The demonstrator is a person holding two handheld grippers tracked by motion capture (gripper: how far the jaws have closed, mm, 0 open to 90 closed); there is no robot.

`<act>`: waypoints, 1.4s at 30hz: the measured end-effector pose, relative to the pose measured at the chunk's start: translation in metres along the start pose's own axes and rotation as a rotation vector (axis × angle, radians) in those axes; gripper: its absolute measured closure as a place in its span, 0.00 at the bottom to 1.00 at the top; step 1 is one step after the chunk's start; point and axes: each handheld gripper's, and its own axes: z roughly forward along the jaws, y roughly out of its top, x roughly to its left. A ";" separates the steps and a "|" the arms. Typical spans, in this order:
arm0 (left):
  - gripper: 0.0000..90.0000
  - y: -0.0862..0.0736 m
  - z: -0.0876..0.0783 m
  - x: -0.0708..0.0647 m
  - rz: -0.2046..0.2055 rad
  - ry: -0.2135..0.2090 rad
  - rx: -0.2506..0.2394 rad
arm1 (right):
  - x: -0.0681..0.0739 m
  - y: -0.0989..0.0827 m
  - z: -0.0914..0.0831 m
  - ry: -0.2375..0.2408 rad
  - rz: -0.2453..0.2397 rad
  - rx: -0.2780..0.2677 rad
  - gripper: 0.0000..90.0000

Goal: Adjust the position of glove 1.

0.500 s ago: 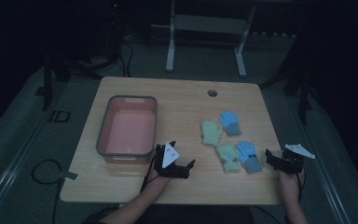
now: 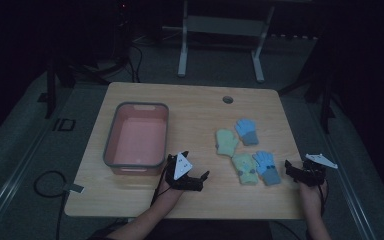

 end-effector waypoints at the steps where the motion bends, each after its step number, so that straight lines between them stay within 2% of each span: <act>1: 0.01 0.000 0.000 0.000 0.001 0.000 0.000 | 0.000 0.000 0.000 0.000 0.000 0.000 0.16; 6: 0.01 0.000 -0.001 0.000 0.006 -0.001 -0.006 | 0.001 0.003 -0.001 0.005 -0.002 0.003 0.15; 13: 0.01 0.000 -0.001 -0.002 0.024 0.000 -0.006 | 0.005 0.022 -0.006 0.037 -0.034 0.002 0.15; 20: 0.01 -0.001 -0.001 0.000 0.007 -0.006 -0.009 | 0.011 0.040 -0.013 0.069 -0.045 -0.013 0.13; 23: 0.01 -0.001 -0.001 0.000 0.007 -0.006 -0.011 | 0.017 0.050 -0.017 0.077 -0.053 -0.026 0.13; 25: 0.01 -0.001 -0.001 -0.001 0.011 -0.005 -0.011 | 0.024 0.059 -0.022 0.079 -0.083 -0.045 0.13; 27: 0.01 -0.001 -0.001 -0.001 0.013 -0.003 -0.009 | 0.027 0.062 -0.023 0.077 -0.092 -0.056 0.14; 28: 0.01 -0.001 -0.001 -0.001 0.012 -0.003 -0.009 | 0.028 0.065 -0.025 0.092 -0.089 -0.058 0.15; 32: 0.01 0.000 -0.001 0.000 0.011 -0.002 -0.008 | 0.036 0.075 -0.026 0.112 -0.087 -0.043 0.16; 34: 0.01 -0.001 -0.001 0.000 0.007 -0.002 -0.008 | 0.042 0.082 -0.027 0.136 -0.097 -0.046 0.16; 38: 0.01 0.000 -0.001 -0.001 0.008 0.001 -0.007 | 0.051 0.091 -0.023 0.141 -0.107 -0.023 0.15; 39: 0.01 0.000 -0.001 -0.001 0.010 0.002 -0.007 | 0.056 0.094 -0.022 0.172 -0.123 -0.019 0.13; 40: 0.01 0.000 -0.001 -0.001 0.010 0.002 -0.007 | 0.056 0.094 -0.022 0.172 -0.123 -0.019 0.13; 42: 0.01 0.000 -0.001 -0.001 0.010 0.002 -0.007 | 0.061 0.098 -0.022 0.201 -0.128 -0.019 0.13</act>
